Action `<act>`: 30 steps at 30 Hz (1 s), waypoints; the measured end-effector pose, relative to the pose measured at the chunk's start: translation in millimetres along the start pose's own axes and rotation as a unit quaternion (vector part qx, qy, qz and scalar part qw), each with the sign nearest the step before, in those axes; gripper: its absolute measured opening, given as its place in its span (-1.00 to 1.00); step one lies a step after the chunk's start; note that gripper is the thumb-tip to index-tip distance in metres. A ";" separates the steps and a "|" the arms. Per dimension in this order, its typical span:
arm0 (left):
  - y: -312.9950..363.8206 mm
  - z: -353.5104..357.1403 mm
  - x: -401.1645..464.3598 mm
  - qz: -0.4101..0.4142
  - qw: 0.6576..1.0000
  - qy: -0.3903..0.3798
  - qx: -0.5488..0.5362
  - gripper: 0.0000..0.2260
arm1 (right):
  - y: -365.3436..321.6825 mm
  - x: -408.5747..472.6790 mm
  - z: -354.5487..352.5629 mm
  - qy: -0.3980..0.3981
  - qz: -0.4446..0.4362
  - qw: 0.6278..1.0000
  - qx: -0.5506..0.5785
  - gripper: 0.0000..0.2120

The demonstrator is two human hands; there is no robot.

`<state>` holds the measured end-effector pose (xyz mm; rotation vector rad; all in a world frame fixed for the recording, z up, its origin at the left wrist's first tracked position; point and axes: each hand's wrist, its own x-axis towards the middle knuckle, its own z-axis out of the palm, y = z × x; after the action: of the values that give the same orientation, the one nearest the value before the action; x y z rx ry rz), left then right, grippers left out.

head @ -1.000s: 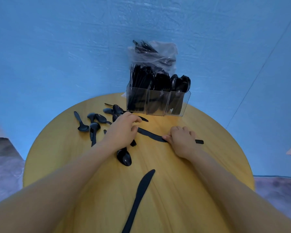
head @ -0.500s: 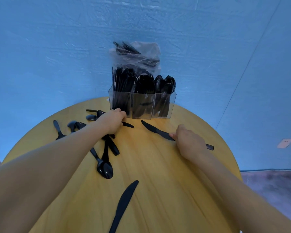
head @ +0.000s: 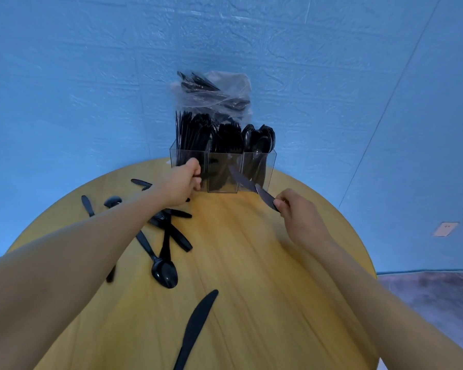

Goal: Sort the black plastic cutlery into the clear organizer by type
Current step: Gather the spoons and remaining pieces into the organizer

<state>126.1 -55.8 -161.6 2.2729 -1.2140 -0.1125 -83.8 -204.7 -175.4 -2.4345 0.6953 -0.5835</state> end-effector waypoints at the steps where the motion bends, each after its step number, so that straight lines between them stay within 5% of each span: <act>1: 3.4 -4.4 -0.1 0.008 0.999 0.031 -0.028 -0.94 | -3.1 -0.2 -1.4 0.006 -0.007 1.000 0.023 -0.85; 8: 37.0 -32.4 -6.5 -0.009 0.956 0.183 -0.230 -0.79 | -46.7 -4.4 -7.5 0.038 -0.035 0.984 0.171 -0.87; 16: 65.0 -10.0 -46.4 -0.083 0.781 0.139 -0.604 -0.77 | -89.6 -21.4 24.0 -0.026 -0.002 0.964 0.266 -0.86; 23: 64.8 -14.5 -61.8 -0.082 0.704 0.158 -0.688 -0.73 | -103.6 -36.7 34.4 -0.085 0.023 0.957 0.278 -0.87; 27: 61.1 -17.4 -66.7 -0.103 0.714 0.197 -0.664 -0.74 | -107.1 -40.6 33.9 -0.110 0.006 0.962 0.251 -0.84; 30: 51.2 -21.5 -70.6 -0.140 0.691 0.219 -0.675 -0.74 | -107.2 -41.2 33.7 -0.093 0.024 0.966 0.238 -0.82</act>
<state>53.5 -13.2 -130.1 0.9876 -0.2210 -0.3939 -60.5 -90.7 -147.6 -1.9860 0.4685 -0.4348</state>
